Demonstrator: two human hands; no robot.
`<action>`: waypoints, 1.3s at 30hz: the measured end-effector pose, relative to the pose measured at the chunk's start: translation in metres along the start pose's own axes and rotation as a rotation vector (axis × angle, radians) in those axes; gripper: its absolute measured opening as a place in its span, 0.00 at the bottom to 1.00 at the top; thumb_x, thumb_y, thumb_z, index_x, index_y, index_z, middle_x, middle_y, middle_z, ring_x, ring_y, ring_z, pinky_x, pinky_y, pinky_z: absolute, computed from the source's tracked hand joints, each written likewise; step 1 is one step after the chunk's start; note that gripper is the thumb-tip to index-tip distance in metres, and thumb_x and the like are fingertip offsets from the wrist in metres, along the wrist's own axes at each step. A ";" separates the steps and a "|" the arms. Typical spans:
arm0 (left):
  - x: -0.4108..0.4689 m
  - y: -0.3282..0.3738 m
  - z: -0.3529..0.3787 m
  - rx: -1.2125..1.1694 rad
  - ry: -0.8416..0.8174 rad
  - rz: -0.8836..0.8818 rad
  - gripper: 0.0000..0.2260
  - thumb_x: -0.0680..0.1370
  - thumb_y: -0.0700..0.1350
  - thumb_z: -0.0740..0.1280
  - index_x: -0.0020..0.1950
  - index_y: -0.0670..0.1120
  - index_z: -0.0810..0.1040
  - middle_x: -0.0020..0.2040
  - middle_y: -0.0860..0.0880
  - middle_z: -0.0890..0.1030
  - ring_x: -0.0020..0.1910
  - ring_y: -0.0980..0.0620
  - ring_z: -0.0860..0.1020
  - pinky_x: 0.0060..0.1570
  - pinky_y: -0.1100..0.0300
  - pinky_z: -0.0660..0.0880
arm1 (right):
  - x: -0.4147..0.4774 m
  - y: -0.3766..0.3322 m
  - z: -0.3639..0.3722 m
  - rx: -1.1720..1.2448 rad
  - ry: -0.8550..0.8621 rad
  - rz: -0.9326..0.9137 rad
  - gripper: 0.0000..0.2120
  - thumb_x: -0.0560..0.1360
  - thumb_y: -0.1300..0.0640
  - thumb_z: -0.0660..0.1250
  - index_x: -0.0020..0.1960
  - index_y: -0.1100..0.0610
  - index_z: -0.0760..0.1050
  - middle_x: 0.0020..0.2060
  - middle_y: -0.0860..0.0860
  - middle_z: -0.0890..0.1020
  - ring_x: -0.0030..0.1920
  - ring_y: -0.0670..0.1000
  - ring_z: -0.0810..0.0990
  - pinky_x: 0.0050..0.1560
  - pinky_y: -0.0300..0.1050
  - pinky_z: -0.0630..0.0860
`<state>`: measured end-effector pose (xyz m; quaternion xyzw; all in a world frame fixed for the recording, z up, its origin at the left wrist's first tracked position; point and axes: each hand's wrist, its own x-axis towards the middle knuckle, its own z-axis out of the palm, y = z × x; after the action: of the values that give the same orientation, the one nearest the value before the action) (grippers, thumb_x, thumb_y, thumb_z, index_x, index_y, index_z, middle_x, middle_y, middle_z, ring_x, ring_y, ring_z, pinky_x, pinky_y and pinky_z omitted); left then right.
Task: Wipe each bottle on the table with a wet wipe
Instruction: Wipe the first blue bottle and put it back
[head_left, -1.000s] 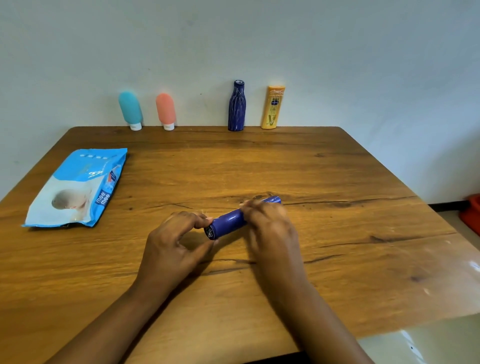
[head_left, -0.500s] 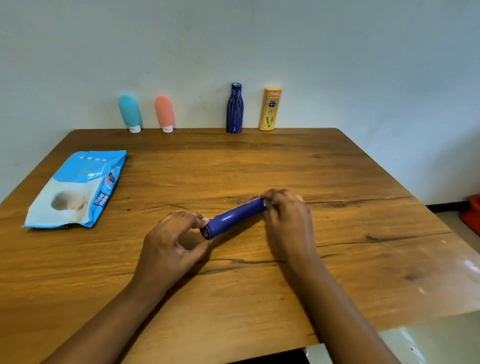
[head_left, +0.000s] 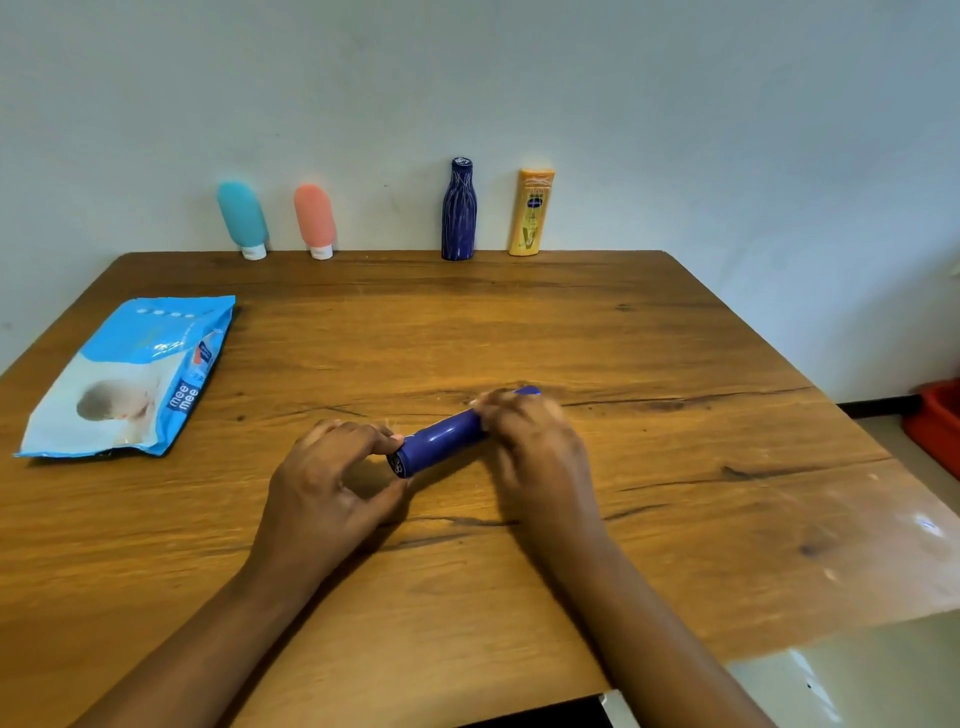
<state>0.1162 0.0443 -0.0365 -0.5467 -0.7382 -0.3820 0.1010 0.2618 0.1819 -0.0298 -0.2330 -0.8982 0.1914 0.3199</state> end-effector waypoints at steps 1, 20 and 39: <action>0.000 0.000 0.000 0.000 0.003 -0.009 0.18 0.61 0.38 0.80 0.47 0.45 0.79 0.48 0.56 0.77 0.49 0.57 0.73 0.46 0.63 0.70 | 0.006 0.011 -0.005 0.024 0.035 0.100 0.15 0.75 0.64 0.65 0.61 0.56 0.76 0.56 0.50 0.78 0.58 0.46 0.73 0.61 0.45 0.73; 0.000 -0.003 0.000 0.061 -0.014 0.008 0.15 0.67 0.57 0.65 0.46 0.49 0.79 0.47 0.58 0.78 0.50 0.56 0.72 0.48 0.56 0.62 | -0.004 -0.023 0.003 -0.060 -0.032 -0.065 0.14 0.75 0.63 0.66 0.60 0.56 0.76 0.56 0.51 0.78 0.55 0.47 0.74 0.56 0.42 0.75; -0.002 0.001 0.003 0.213 -0.087 0.008 0.23 0.63 0.46 0.79 0.54 0.52 0.74 0.48 0.52 0.80 0.48 0.52 0.76 0.45 0.57 0.67 | 0.018 0.059 -0.027 0.214 0.230 0.392 0.12 0.77 0.62 0.64 0.59 0.54 0.77 0.52 0.46 0.79 0.51 0.39 0.77 0.52 0.31 0.74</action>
<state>0.1187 0.0447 -0.0392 -0.5521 -0.7760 -0.2767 0.1280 0.2853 0.2448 -0.0303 -0.3879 -0.7680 0.3161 0.3997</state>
